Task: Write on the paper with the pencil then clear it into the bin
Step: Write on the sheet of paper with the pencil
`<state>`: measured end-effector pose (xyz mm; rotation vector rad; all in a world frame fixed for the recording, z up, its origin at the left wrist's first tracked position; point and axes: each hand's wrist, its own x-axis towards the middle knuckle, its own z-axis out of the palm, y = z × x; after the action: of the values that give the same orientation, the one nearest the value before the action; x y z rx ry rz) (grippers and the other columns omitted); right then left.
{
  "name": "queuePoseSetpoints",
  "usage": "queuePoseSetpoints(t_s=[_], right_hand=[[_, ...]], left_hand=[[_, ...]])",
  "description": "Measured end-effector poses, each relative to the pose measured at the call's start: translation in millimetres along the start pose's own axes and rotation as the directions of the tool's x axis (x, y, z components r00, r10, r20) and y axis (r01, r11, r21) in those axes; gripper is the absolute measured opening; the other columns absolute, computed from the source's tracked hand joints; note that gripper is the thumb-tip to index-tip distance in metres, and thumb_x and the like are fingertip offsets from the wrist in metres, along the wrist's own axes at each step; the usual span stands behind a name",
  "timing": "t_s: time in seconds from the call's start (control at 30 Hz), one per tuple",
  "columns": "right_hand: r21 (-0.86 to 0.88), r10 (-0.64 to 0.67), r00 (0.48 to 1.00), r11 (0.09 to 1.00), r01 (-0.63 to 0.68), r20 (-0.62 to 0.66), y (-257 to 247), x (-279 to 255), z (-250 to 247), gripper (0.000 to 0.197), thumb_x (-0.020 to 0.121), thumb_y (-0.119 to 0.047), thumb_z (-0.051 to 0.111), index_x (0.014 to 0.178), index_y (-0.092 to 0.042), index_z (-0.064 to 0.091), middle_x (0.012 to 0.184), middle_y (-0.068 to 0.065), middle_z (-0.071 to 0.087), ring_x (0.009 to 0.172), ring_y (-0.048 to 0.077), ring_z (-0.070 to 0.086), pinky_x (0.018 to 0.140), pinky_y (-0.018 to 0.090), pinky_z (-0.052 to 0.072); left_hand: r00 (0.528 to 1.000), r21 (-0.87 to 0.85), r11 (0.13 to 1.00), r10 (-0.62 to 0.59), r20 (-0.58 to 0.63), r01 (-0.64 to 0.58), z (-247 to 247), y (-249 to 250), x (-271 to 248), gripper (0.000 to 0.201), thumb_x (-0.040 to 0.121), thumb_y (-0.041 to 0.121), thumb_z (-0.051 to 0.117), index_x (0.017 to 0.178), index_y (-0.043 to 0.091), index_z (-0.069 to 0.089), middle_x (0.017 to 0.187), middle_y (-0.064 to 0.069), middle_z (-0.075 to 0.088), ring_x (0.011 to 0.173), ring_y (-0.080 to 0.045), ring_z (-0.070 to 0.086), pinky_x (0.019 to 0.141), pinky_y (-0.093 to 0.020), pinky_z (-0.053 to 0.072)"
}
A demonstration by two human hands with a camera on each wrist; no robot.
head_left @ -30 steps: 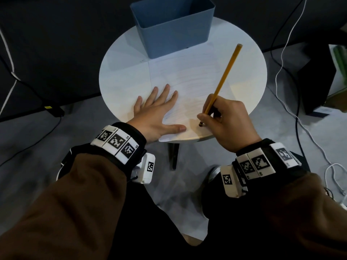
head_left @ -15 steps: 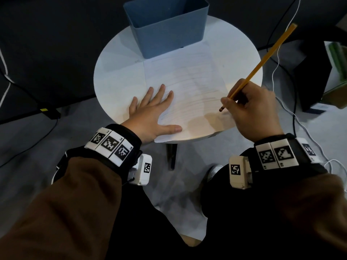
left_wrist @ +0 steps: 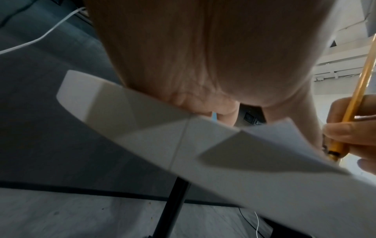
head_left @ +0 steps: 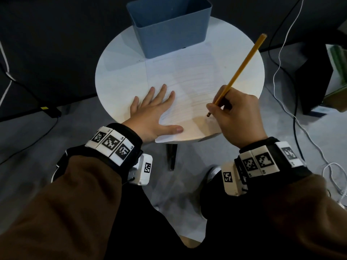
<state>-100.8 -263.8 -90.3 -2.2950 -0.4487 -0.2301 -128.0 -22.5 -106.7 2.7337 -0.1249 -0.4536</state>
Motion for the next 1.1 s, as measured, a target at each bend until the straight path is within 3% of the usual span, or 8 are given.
queuePoseSetpoints(t_s=[0.17,0.5,0.57,0.63,0.73,0.9,1.0,1.1], right_hand=[[-0.012,-0.004,0.999,1.0,0.005,0.035,1.5,1.6,3.4,0.015,0.091,-0.019,0.072,0.08,-0.015,0.062,0.064,-0.02,0.059,0.063,-0.001,0.057,0.059,0.007,0.038],[-0.002,0.052,0.995,0.999,-0.053,-0.081,5.8,3.0,-3.2,0.017,0.09,-0.021,0.073,0.079,-0.019,0.06,0.066,-0.018,0.057,0.062,-0.002,0.056,0.059,0.006,0.038],[0.025,0.033,0.998,0.999,-0.032,-0.053,-0.5,2.9,2.9,0.017,0.09,-0.022,0.074,0.079,-0.02,0.061,0.067,-0.018,0.058,0.063,-0.001,0.056,0.061,0.01,0.042],[0.045,-0.002,1.0,0.999,0.002,0.005,-8.6,0.3,13.8,0.016,0.089,-0.022,0.074,0.079,-0.02,0.062,0.065,-0.018,0.058,0.063,0.002,0.056,0.063,0.02,0.046],[0.071,-0.019,0.999,0.997,0.016,0.044,-11.3,-3.0,22.3,0.019,0.088,-0.021,0.074,0.077,-0.021,0.059,0.061,-0.02,0.055,0.061,0.003,0.054,0.063,0.025,0.045],[0.032,0.042,0.999,0.999,-0.042,-0.018,7.5,0.3,2.9,0.019,0.089,-0.017,0.073,0.077,-0.019,0.059,0.061,-0.018,0.054,0.06,0.002,0.054,0.06,0.016,0.038],[0.017,0.068,0.997,0.998,-0.068,-0.039,12.3,-0.1,-1.5,0.018,0.09,-0.018,0.072,0.077,-0.017,0.059,0.062,-0.016,0.057,0.06,0.005,0.055,0.059,0.018,0.039],[0.035,0.028,0.999,0.999,-0.027,-0.047,6.3,-0.1,1.7,0.018,0.09,-0.02,0.072,0.078,-0.018,0.06,0.064,-0.016,0.059,0.06,0.007,0.056,0.059,0.015,0.039]], left_hand=[[1.0,-0.014,1.0,0.004,-0.003,-0.004,0.0,-1.0,0.0,0.104,0.077,0.081,0.051,0.156,0.044,-0.004,0.162,0.02,-0.022,0.148,-0.006,-0.025,0.12,-0.046,-0.015],[1.0,0.0,1.0,-0.009,0.0,0.009,0.7,1.3,0.0,0.104,0.075,0.082,0.05,0.156,0.045,-0.004,0.161,0.021,-0.023,0.148,-0.005,-0.025,0.12,-0.045,-0.014],[1.0,-0.005,1.0,-0.009,0.003,0.009,0.2,1.9,-0.3,0.105,0.075,0.082,0.051,0.156,0.045,-0.004,0.161,0.022,-0.022,0.148,-0.005,-0.025,0.12,-0.045,-0.014],[1.0,-0.008,1.0,-0.003,0.001,0.003,-0.2,1.6,0.0,0.107,0.071,0.085,0.047,0.156,0.045,-0.004,0.161,0.022,-0.022,0.148,-0.005,-0.025,0.12,-0.044,-0.015],[1.0,-0.01,1.0,-0.002,0.013,0.002,-1.0,1.3,-1.0,0.11,0.067,0.088,0.043,0.156,0.045,-0.005,0.161,0.022,-0.023,0.148,-0.005,-0.025,0.12,-0.045,-0.014],[1.0,-0.025,1.0,-0.001,0.008,0.001,-0.7,1.5,-2.0,0.108,0.069,0.085,0.046,0.156,0.046,-0.003,0.161,0.023,-0.022,0.147,-0.004,-0.025,0.12,-0.044,-0.015],[1.0,-0.018,1.0,-0.003,0.003,0.003,-0.8,2.0,-1.7,0.105,0.075,0.081,0.052,0.156,0.046,-0.003,0.161,0.022,-0.022,0.147,-0.005,-0.025,0.12,-0.045,-0.015],[1.0,-0.012,1.0,-0.002,0.001,0.002,-0.7,2.2,-1.3,0.108,0.07,0.084,0.048,0.156,0.045,-0.003,0.161,0.022,-0.022,0.148,-0.005,-0.025,0.12,-0.045,-0.015]])
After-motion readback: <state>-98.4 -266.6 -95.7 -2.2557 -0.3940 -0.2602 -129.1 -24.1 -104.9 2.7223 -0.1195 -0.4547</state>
